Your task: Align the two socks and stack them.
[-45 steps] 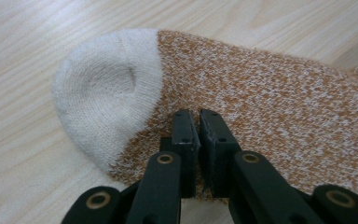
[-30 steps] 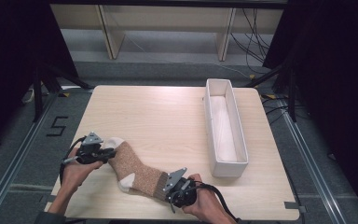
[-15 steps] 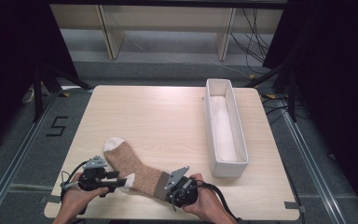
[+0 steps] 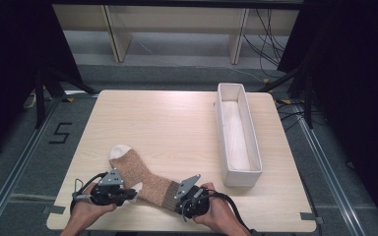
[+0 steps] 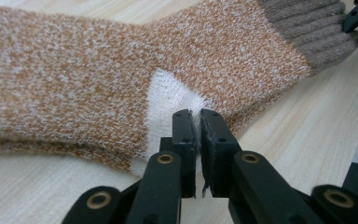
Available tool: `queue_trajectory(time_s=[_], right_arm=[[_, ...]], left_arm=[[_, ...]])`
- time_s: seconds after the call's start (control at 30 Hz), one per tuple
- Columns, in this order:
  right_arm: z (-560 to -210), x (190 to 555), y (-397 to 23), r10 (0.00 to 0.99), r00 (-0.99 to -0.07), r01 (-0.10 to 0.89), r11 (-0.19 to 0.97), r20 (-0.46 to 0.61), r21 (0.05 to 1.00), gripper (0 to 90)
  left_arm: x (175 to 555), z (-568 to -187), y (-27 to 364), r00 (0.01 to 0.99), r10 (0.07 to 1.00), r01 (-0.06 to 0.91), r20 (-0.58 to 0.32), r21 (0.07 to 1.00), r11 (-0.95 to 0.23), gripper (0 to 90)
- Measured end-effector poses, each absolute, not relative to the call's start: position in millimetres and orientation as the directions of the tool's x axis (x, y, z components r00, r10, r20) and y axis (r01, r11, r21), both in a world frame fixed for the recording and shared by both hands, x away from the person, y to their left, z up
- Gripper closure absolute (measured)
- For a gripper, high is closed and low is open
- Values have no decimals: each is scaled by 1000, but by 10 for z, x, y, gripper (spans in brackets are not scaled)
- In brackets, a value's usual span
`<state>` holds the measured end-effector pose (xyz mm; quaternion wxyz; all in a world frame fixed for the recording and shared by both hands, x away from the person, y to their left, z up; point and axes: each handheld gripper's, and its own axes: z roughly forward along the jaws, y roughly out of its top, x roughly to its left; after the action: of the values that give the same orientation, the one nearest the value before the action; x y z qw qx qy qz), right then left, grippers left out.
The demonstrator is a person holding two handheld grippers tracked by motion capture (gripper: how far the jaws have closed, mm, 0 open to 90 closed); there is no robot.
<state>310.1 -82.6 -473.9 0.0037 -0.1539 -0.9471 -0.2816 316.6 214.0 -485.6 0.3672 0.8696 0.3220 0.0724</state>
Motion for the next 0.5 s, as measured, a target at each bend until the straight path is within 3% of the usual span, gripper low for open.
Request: queue_trajectory(time_s=[0.13,0.27,0.37,0.5], right_arm=[[-4741,3107,-828,290,-953,294,794,93,533,809],[-4745,3112,-829,288,-953,294,795,96,531,809],[-4745,3119,-840,286,-954,290,793,93,535,803],[-4721,3125,-854,303,-944,322,776,126,542,752]], left_arm=[[3095,-4677,2197,813,579,451,-59,691,-565,851],[3106,-4905,2155,830,552,480,-87,615,-626,846],[3110,-4872,2176,830,549,479,-97,627,-614,830],[3119,-4778,2221,816,567,491,-116,656,-573,708]])
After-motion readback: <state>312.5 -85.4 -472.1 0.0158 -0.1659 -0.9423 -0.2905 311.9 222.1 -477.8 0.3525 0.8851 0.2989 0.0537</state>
